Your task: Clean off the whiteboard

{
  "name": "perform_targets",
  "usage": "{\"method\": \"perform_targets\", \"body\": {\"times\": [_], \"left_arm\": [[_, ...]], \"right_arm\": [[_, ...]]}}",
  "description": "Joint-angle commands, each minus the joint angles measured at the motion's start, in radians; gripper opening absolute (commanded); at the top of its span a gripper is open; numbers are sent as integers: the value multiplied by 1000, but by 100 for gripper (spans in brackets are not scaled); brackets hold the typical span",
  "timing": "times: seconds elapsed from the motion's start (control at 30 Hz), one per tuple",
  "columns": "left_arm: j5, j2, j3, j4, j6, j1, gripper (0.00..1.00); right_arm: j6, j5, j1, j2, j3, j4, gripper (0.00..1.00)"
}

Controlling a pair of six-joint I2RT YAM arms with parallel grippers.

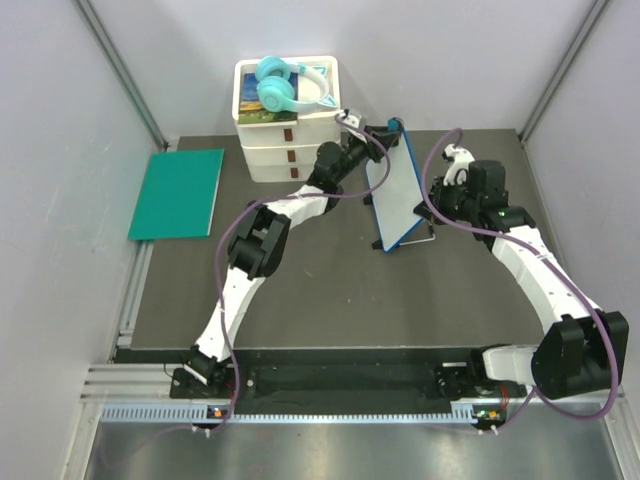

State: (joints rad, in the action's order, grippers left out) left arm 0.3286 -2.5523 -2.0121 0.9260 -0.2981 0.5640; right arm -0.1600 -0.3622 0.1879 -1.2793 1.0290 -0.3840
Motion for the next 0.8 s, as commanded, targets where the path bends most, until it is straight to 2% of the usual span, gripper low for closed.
{"method": "perform_targets", "body": {"times": [0.0,0.1,0.3,0.37,0.57,0.77], "left_arm": [[104,124,65,108,-69,65,0],[104,142,136,106,-73,71,0],[78,205,409,177,-91,80,0],[78,225,458,180,-98,83,0],[92,271,584,103,-118,106,0],[0,413,809,137,-102,134,0]], "right_arm": [[125,-184,88,-89,-81,-228,0],[126,-178,90,-97,-75,-236,0],[125,-169,90,-103,-63,-248,0],[123,-169,90,-107,-61,-251,0],[128,-164,90,-121,-63,-245,0],[134,-156,90,-146,-40,-263,0]]}}
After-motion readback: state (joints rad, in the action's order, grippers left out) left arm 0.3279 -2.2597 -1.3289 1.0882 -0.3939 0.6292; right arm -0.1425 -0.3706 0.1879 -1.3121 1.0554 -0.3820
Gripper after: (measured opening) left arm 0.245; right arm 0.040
